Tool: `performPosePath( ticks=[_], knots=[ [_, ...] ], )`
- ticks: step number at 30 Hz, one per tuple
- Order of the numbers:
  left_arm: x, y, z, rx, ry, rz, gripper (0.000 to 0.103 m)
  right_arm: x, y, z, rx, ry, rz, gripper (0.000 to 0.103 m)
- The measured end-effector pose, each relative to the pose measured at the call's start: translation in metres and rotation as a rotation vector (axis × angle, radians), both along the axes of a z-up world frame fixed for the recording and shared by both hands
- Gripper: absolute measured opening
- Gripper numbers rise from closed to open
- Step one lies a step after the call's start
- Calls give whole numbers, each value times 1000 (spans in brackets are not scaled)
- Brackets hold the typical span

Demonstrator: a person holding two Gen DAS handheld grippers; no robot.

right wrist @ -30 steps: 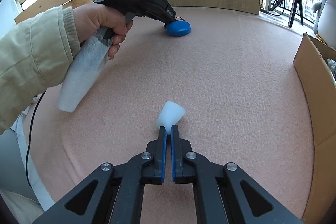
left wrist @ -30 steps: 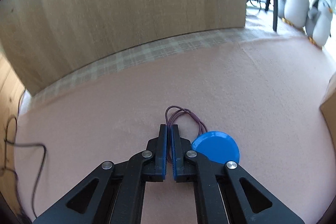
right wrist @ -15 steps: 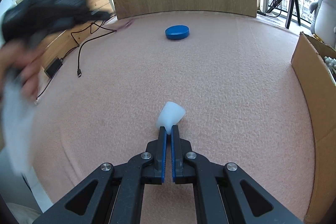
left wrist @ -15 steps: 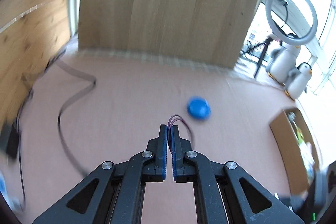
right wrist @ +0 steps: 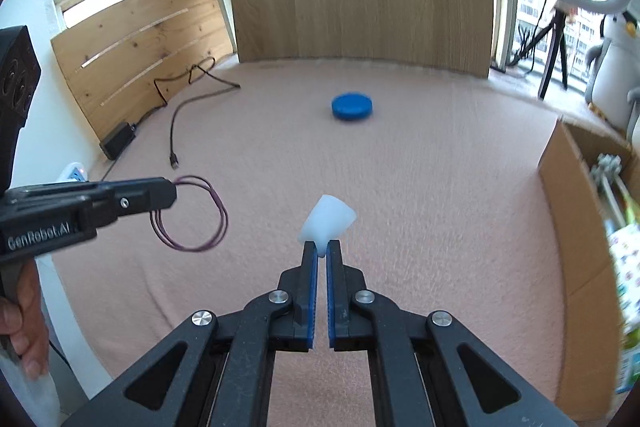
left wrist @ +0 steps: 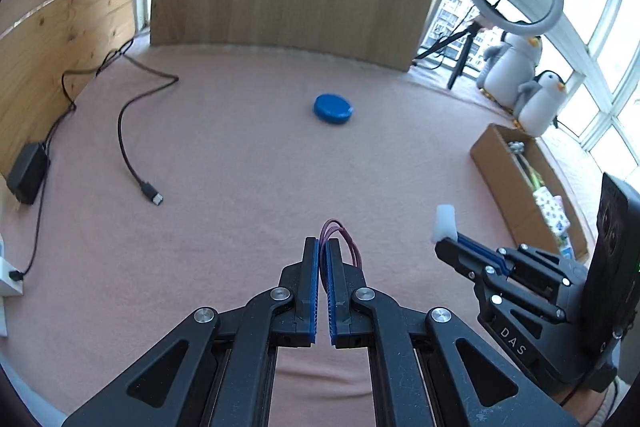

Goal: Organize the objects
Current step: 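Lift the white cap with the right gripper while the left gripper lifts the purple cable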

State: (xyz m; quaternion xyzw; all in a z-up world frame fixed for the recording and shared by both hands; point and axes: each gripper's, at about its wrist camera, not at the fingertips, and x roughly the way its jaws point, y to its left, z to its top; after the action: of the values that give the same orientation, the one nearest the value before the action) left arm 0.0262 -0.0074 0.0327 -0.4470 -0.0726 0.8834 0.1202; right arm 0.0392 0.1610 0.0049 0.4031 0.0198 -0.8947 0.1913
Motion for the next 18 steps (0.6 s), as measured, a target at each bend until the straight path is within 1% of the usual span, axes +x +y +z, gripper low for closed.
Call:
performPosePath(
  ticks=[3,7,18],
  knots=[
    [4,3,14,1,31,-4,3,2,0,16,1,31,-4,4],
    [2,2,23,1,42,0,3,7,2,30,-10,50,-6,4],
    [4,2,26,-3,42,-6,3,16,0,35,10,70,2,4]
  ],
)
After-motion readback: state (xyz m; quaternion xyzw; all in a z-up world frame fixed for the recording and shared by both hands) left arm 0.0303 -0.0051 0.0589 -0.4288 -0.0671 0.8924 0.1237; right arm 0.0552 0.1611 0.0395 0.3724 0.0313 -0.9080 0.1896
